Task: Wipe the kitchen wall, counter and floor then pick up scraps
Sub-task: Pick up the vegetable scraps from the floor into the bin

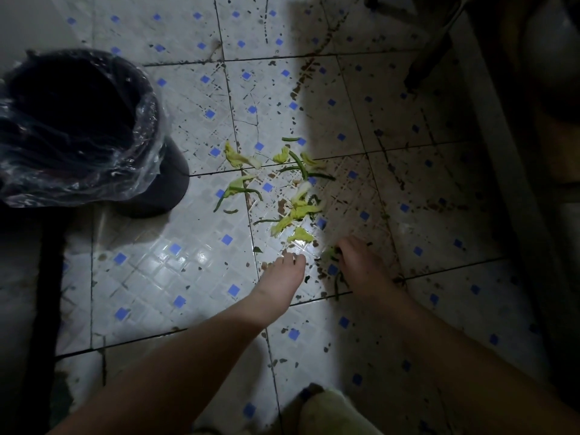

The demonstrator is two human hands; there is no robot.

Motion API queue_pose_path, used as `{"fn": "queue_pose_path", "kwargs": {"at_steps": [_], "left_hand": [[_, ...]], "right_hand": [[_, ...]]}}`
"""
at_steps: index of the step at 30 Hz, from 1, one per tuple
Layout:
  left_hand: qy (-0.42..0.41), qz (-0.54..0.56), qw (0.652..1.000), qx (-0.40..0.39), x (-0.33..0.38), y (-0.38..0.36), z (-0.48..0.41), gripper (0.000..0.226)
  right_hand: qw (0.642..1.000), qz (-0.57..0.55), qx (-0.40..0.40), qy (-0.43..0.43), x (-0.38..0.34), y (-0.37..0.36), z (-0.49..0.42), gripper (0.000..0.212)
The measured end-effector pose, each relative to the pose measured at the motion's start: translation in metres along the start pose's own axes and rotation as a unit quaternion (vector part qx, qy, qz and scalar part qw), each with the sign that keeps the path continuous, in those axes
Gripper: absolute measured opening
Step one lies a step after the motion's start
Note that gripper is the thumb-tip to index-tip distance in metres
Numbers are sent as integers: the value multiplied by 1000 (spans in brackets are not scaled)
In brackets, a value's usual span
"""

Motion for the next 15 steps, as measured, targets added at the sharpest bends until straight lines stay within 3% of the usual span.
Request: {"fn": "queue_pose_path", "kwargs": {"at_steps": [9,15], "left_hand": [[16,-11,1000,-16,-32,25,26,70],[55,-32,997,32,-57,50,52,56]], "right_hand": [[999,-18,32,-2,-25,13,-2,21],[998,-6,53,31,-51,27,-4,25]]}}
Point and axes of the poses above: each hand's wrist, its own z-axis away from the middle knuckle, its own y-axis out of the back of the hand, x = y × z, the point moved 6 cm from there along -z, towards the middle knuckle, and after that the axes turned 7 degrees about -y, right-handed, at the moved point
